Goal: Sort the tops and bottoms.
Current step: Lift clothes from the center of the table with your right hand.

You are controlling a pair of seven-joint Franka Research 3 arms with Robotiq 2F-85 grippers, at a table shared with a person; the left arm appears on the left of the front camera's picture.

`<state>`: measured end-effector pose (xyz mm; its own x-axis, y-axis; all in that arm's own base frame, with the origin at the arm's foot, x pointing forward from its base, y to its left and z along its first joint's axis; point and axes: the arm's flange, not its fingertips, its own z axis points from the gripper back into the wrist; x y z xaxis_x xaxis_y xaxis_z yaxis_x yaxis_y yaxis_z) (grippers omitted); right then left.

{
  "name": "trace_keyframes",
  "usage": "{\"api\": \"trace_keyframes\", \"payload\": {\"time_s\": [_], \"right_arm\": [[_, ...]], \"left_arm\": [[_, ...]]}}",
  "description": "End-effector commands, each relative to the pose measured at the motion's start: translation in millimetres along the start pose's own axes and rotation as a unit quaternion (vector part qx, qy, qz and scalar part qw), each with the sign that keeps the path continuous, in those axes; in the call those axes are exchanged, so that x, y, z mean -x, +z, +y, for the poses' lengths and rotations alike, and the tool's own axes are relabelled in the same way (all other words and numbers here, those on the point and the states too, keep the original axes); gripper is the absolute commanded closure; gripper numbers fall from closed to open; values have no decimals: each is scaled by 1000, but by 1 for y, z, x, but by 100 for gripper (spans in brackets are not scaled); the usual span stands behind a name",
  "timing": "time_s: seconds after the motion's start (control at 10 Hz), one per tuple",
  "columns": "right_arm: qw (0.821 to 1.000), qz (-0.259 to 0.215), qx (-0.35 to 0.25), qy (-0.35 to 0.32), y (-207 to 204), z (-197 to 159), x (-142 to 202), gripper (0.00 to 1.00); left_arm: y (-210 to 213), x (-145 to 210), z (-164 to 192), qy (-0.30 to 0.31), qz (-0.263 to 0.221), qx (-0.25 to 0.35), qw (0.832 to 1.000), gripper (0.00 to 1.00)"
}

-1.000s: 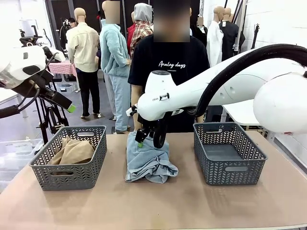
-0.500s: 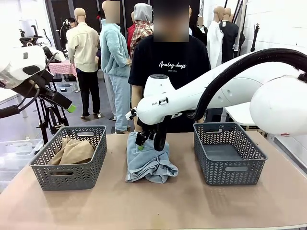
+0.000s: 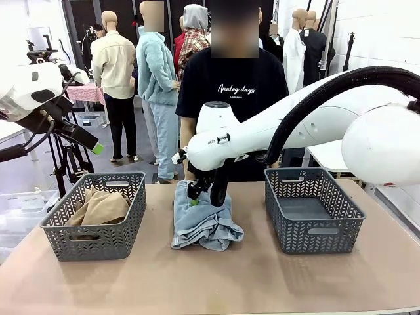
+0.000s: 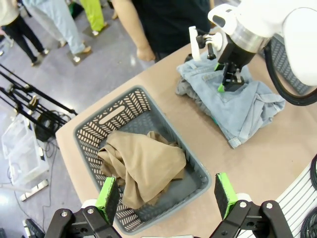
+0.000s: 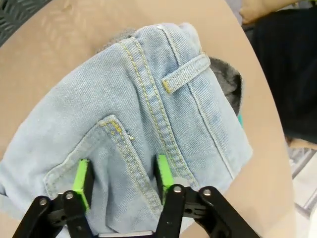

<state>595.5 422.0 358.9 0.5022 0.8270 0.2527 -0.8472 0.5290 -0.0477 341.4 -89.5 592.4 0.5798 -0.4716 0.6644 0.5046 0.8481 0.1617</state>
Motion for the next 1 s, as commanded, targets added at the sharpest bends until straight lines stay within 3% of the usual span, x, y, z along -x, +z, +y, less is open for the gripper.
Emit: {"api": "trace_keyframes", "payload": {"time_s": [0.0, 0.5, 0.9], "right_arm": [[1000, 15, 7, 6, -1, -5, 0, 100], [999, 21, -27, -21, 11, -3, 7, 100], [995, -50, 9, -81, 96, -16, 33, 100]], "left_arm": [[0, 1, 0, 0, -1, 3, 1000, 0], [0, 1, 0, 0, -1, 3, 1000, 0], [0, 1, 0, 0, -1, 3, 1000, 0]]}}
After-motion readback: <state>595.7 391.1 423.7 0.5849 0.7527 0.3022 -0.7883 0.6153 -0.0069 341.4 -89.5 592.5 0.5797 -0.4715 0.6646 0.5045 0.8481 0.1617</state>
